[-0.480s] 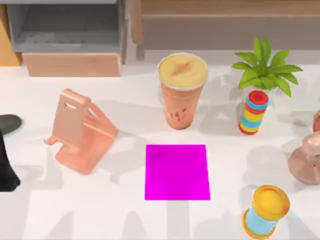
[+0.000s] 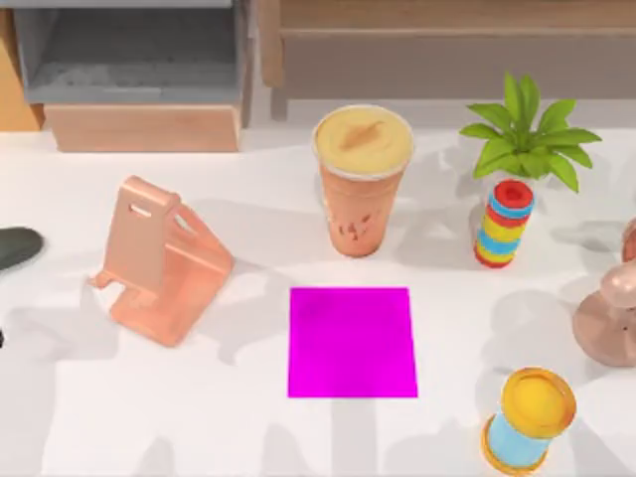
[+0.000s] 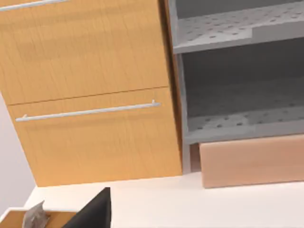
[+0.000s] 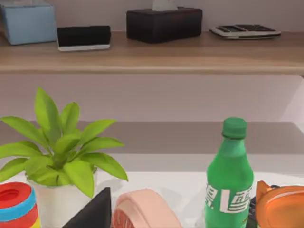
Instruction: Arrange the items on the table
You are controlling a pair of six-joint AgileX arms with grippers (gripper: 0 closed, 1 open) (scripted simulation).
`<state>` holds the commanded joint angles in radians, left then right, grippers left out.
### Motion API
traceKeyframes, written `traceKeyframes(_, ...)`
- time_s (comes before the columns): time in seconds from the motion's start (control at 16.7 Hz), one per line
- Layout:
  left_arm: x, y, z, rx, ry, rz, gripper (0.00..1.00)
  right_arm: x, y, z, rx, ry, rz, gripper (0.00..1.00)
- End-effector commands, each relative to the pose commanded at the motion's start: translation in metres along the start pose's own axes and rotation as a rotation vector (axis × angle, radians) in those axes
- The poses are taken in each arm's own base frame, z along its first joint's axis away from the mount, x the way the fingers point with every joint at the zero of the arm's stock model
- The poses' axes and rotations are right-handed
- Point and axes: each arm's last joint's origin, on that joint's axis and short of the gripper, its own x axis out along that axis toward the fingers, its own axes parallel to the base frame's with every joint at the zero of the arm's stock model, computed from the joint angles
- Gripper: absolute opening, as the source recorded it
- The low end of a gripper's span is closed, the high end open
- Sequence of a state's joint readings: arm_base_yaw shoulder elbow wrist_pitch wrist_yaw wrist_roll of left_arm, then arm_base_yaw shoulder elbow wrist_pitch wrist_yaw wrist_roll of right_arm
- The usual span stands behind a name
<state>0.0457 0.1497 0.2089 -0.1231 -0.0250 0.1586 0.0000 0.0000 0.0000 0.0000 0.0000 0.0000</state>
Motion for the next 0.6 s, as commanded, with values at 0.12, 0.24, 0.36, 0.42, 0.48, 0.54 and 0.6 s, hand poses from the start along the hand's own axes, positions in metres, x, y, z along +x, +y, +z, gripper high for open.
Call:
traceKeyframes(0.12, -0.001, 0.008, 0.033, 0.097, 0.042, 0.027, 1.00, 0.000, 0.000, 0.000, 0.000, 0.000, 0.000, 1.00)
traceKeyframes(0.24, 0.004, 0.017, 0.066, 0.205, 0.110, 0.042, 1.00, 0.000, 0.000, 0.000, 0.000, 0.000, 0.000, 1.00)
traceKeyframes(0.36, 0.014, 0.026, 0.096, 0.318, 0.199, 0.041, 1.00, 0.000, 0.000, 0.000, 0.000, 0.000, 0.000, 1.00)
traceKeyframes(0.42, 0.021, 0.030, 0.110, 0.374, 0.247, 0.034, 1.00, 0.000, 0.000, 0.000, 0.000, 0.000, 0.000, 1.00)
traceKeyframes(0.48, 0.030, 0.035, 0.123, 0.429, 0.298, 0.021, 1.00, 0.000, 0.000, 0.000, 0.000, 0.000, 0.000, 1.00)
traceKeyframes(0.54, 0.041, 0.039, 0.134, 0.482, 0.351, 0.002, 1.00, 0.000, 0.000, 0.000, 0.000, 0.000, 0.000, 1.00)
traceKeyframes(0.6, 0.053, 0.043, 0.144, 0.533, 0.405, -0.022, 1.00, 0.000, 0.000, 0.000, 0.000, 0.000, 0.000, 1.00)
